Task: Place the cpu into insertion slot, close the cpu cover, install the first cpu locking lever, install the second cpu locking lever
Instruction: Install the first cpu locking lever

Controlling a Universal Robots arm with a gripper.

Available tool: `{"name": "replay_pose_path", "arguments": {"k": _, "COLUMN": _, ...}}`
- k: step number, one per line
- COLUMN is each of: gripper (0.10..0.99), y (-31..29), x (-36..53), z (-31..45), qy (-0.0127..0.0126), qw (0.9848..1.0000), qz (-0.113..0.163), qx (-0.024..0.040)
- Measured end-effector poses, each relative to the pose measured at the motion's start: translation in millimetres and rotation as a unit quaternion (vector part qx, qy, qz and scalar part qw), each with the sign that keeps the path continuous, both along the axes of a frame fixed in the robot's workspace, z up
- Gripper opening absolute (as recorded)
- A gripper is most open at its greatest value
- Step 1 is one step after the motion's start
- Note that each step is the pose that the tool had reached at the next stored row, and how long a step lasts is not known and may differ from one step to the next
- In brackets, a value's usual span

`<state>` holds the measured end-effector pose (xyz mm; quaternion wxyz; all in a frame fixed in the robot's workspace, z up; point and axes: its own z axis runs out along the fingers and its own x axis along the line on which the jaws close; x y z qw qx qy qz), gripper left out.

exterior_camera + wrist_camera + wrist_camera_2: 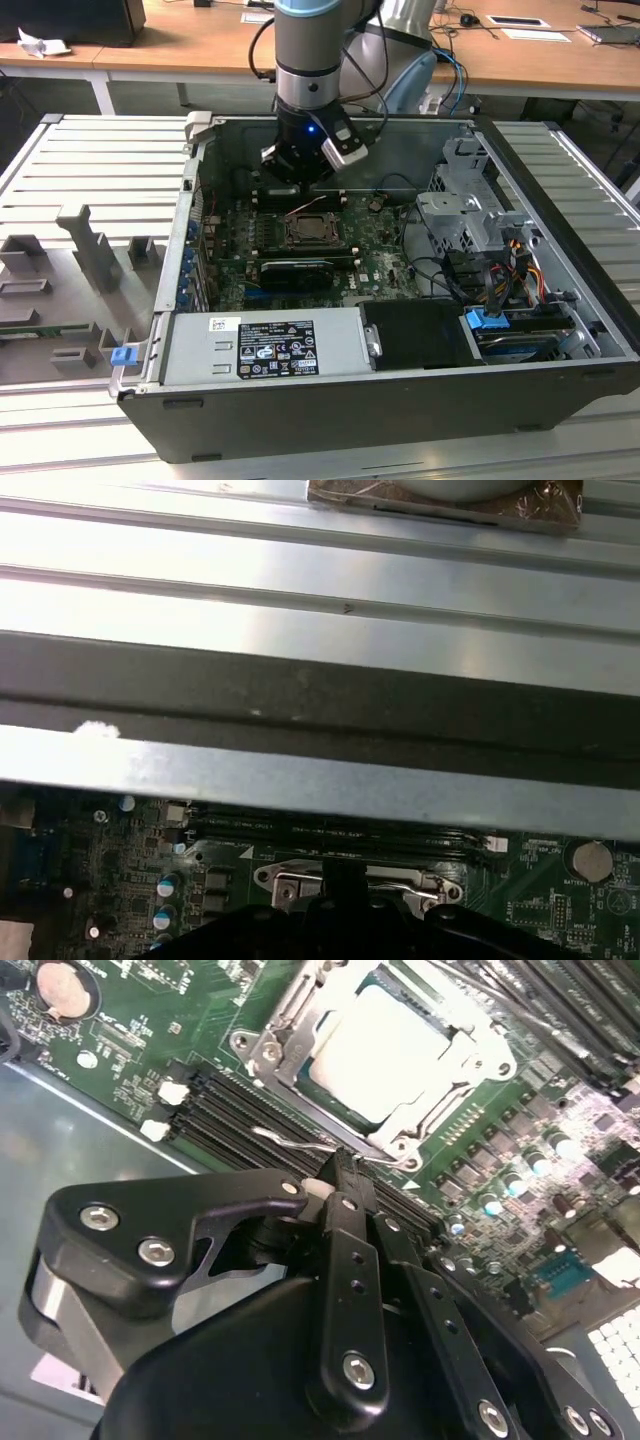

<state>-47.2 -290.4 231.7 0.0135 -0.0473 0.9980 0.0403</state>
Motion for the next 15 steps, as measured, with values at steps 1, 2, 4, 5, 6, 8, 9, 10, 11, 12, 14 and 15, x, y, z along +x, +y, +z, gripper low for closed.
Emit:
{"name": "replay_pose_path", "arguments": {"k": 1, "gripper": 0.106, "y": 1.7, "x": 1.8, "z": -0.9, "qy": 0.0, "qw": 1.0, "qz": 0.0, "qx": 0.0001}}
{"name": "replay_pose_path", "arguments": {"k": 2, "gripper": 0.106, "y": 3.4, "x": 4.1, "z": -1.7, "qy": 0.0, "qw": 1.0, "qz": 0.0, "qx": 0.0}}
{"name": "replay_pose_path", "arguments": {"k": 4, "gripper": 0.106, "y": 4.5, "x": 7.0, "z": -2.6, "qy": 0.0, "qw": 1.0, "qz": 0.0, "qx": 0.0}}
{"name": "replay_pose_path", "arguments": {"k": 5, "gripper": 0.106, "y": 4.9, "x": 7.9, "z": -3.3, "qy": 0.0, "qw": 1.0, "qz": 0.0, "qx": 0.0001}}
{"name": "replay_pose_path", "arguments": {"k": 6, "gripper": 0.106, "y": 5.2, "x": 8.7, "z": -4.1, "qy": 0.0, "qw": 1.0, "qz": 0.0, "qx": 0.0001}}
{"name": "replay_pose_path", "arguments": {"k": 8, "gripper": 0.106, "y": 5.4, "x": 11.6, "z": -5.4, "qy": 0.0, "qw": 1.0, "qz": 0.0, "qx": 0.0}}
{"name": "replay_pose_path", "arguments": {"k": 9, "gripper": 0.106, "y": 5.4, "x": 12.8, "z": -6.2, "qy": 0.0, "qw": 1.0, "qz": 0.0, "qx": 0.0001}}
{"name": "replay_pose_path", "arguments": {"k": 10, "gripper": 0.106, "y": 5.4, "x": 13.8, "z": -7.1, "qy": 0.0, "qw": 1.0, "qz": 0.0, "qx": 0.0}}
{"name": "replay_pose_path", "arguments": {"k": 11, "gripper": 0.106, "y": 5.4, "x": 14.1, "z": -8.1, "qy": 0.0, "qw": 1.0, "qz": 0.0, "qx": 0.0}}
{"name": "replay_pose_path", "arguments": {"k": 12, "gripper": 0.106, "y": 5.4, "x": 14.7, "z": -9.4, "qy": 0.0, "qw": 1.0, "qz": 0.0, "qx": 0.0}}
{"name": "replay_pose_path", "arguments": {"k": 14, "gripper": 0.106, "y": 5.4, "x": 17.4, "z": -12.5, "qy": 0.0, "qw": 1.0, "qz": -0.001, "qx": 0.0}}
{"name": "replay_pose_path", "arguments": {"k": 15, "gripper": 0.106, "y": 5.4, "x": 19.6, "z": -14.0, "qy": 0.0, "qw": 1.0, "qz": -0.001, "qx": 0.0}}
